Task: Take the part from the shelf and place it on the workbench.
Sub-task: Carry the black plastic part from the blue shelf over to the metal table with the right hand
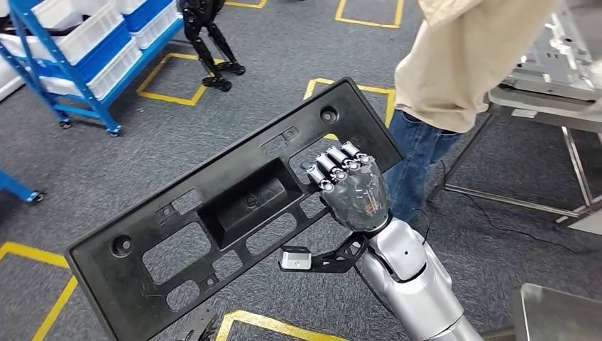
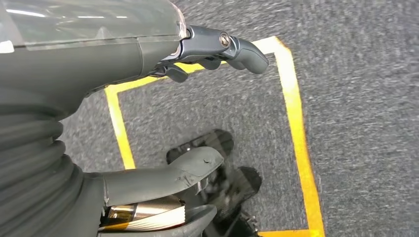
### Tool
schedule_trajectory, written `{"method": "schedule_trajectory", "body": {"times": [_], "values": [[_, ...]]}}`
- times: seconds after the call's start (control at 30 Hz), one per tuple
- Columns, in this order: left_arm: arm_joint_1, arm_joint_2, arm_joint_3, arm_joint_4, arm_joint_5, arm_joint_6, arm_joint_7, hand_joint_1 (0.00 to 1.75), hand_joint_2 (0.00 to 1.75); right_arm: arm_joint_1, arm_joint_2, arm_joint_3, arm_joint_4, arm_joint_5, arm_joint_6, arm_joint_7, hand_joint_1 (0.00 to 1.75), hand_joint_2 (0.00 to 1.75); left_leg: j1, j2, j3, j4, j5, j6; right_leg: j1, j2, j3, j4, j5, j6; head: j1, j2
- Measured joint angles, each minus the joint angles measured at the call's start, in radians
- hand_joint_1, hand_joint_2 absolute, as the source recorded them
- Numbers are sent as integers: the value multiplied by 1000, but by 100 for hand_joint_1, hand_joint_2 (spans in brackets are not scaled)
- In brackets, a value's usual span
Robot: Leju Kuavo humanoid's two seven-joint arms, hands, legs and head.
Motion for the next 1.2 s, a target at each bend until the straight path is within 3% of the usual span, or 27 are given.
{"method": "schedule_trajectory", "body": {"times": [0.07,0.13,0.2,0.27,0.33,0.37,0.43,0.5,0.57,0.6,0.67,0.7,0.77,0.83,0.87,0.9,0.97,1.0,1.03,1.1,1.17,1.2], "values": [[0,1,0,0,0,-1,0,0,175,-2,0,0,0,0,0,0,175,175,-1,-26,17,-43,4,6,-3,21,-10,2,5,12,0,0],[-1,0,0,0,1,-3,1,0,175,-2,0,0,0,0,0,1,175,175,0,-8,19,-51,10,15,-6,38,-17,0,10,25,0,0],[-5,0,0,0,2,-3,0,0,175,-4,0,0,-1,0,0,2,175,175,4,15,22,-62,18,28,-2,2,-31,27,-10,34,2,0],[-5,1,0,0,3,-3,0,0,175,-6,-1,0,-1,0,0,3,175,175,2,40,23,-67,21,36,0,-58,-75,125,-68,40,6,0],[-1,2,0,0,4,-3,0,0,175,-4,-1,0,0,0,0,3,175,175,0,65,21,-66,21,40,-4,-79,-127,239,-115,44,8,0],[1,3,0,0,4,-4,0,0,175,-3,-1,0,0,0,0,4,175,175,-1,78,21,-66,20,40,-6,-82,-136,261,-114,46,8,0],[1,3,0,0,4,-5,0,0,175,-1,-2,0,0,0,0,5,175,175,-2,102,22,-63,16,40,-8,-91,-104,206,-70,46,8,0],[-1,3,0,0,4,-7,0,0,175,-2,-2,0,0,0,0,7,175,175,-5,121,25,-60,11,35,-1,-133,-33,75,-18,40,8,0],[-1,3,0,0,5,-8,0,0,175,-4,-2,0,0,0,0,10,175,175,-11,139,27,-59,6,28,10,-166,4,0,-3,31,8,0],[0,3,0,0,5,-8,0,0,175,-4,-2,0,0,0,0,10,175,175,-14,149,28,-59,5,23,15,-167,3,-6,-6,27,7,0],[0,4,0,0,5,-9,0,0,175,-4,-2,1,-1,0,0,10,175,175,-13,165,32,-57,0,14,10,-142,2,-9,-1,19,7,0],[-1,4,0,0,5,-9,-1,0,175,-4,-2,1,-1,-1,0,10,175,175,-11,155,29,-46,-12,9,7,-130,3,-12,1,14,7,0],[-1,5,0,0,5,-9,-2,0,175,-4,-2,1,-1,-3,0,10,175,175,-6,109,-4,32,-64,-1,0,-107,5,-18,6,5,7,0],[2,6,0,0,5,-10,-2,0,175,-3,-2,1,0,-4,0,10,175,175,-4,71,-64,159,-122,-5,0,-83,3,-16,8,1,7,0],[5,6,0,0,5,-10,-2,0,175,-2,-2,1,1,-4,0,9,175,175,-3,65,-84,199,-129,-6,0,-69,2,-14,8,0,7,0],[7,6,0,0,5,-11,-2,0,175,-1,-2,1,2,-5,0,9,175,175,-3,63,-90,207,-119,-6,0,-55,1,-12,8,0,7,0],[7,7,0,0,5,-11,-2,0,175,0,-2,1,4,-5,0,9,175,175,0,51,-50,117,-51,-4,-1,-27,-1,-5,7,3,7,0],[5,8,0,0,5,-12,-2,0,175,0,-2,1,5,-6,0,9,175,175,3,27,-23,56,-24,-3,-1,-15,-3,-1,6,6,7,0],[4,8,0,0,5,-12,-2,0,175,-1,-2,1,5,-7,0,9,175,175,5,4,0,5,-6,-1,-1,-3,-7,4,5,10,7,0],[4,8,0,0,6,-13,-3,0,175,-2,-1,1,5,-8,0,9,175,175,7,-27,16,-32,-4,2,-3,16,-16,8,8,22,7,0],[5,7,0,0,5,-14,-3,0,175,-2,-1,1,5,-7,0,9,175,175,5,-10,17,-37,2,13,-7,35,-23,6,13,34,7,0],[4,7,0,0,5,-14,-3,0,175,-1,-1,1,5,-7,0,10,175,175,6,1,18,-41,5,19,-6,27,-28,12,9,39,8,0]]}}
